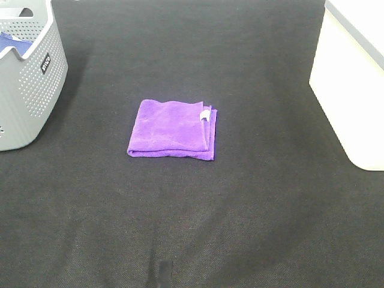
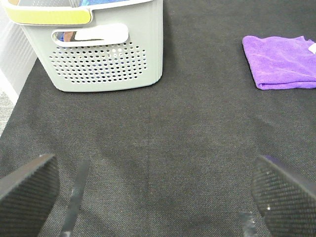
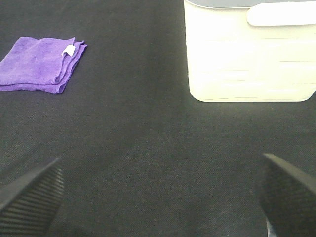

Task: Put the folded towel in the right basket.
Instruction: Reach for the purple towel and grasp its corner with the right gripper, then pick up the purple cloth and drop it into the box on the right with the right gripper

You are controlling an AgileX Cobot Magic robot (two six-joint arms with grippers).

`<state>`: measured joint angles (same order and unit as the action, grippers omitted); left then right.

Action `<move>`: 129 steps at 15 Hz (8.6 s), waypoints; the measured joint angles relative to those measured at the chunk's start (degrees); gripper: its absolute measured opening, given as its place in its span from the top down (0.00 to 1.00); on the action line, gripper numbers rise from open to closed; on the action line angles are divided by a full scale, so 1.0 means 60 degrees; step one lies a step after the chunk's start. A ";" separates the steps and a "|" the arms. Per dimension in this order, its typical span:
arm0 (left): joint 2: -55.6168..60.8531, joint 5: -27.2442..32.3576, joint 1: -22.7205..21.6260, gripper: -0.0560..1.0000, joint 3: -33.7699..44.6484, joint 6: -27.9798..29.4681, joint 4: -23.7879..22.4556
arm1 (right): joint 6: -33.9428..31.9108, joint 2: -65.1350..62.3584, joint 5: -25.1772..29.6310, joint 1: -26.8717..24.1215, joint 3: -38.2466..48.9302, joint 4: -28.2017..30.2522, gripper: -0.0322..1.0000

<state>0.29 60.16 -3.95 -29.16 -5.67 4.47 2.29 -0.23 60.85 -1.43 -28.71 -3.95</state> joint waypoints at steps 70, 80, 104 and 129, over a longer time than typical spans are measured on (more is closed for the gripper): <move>0.0000 0.0000 0.0000 0.01 0.0000 0.0000 0.0000 | 0.1442 1.5489 -0.0573 0.2359 -1.0094 -0.5042 0.04; 0.0000 0.0000 0.0000 0.01 0.0000 0.0000 0.0000 | 0.0506 2.0951 -0.1232 0.2664 -1.1946 -0.5157 0.05; 0.0000 0.0000 0.0000 0.01 0.0000 0.0000 0.0000 | 0.0573 2.3329 -0.2349 0.3123 -1.2271 -0.6952 0.08; 0.0000 0.0000 0.0000 0.01 0.0000 0.0000 0.0000 | -0.0754 2.2384 0.1451 0.3371 -1.9500 -0.2550 0.91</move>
<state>0.29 60.16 -3.95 -29.16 -5.67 4.47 -2.23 134.07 69.56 18.79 -145.70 -19.25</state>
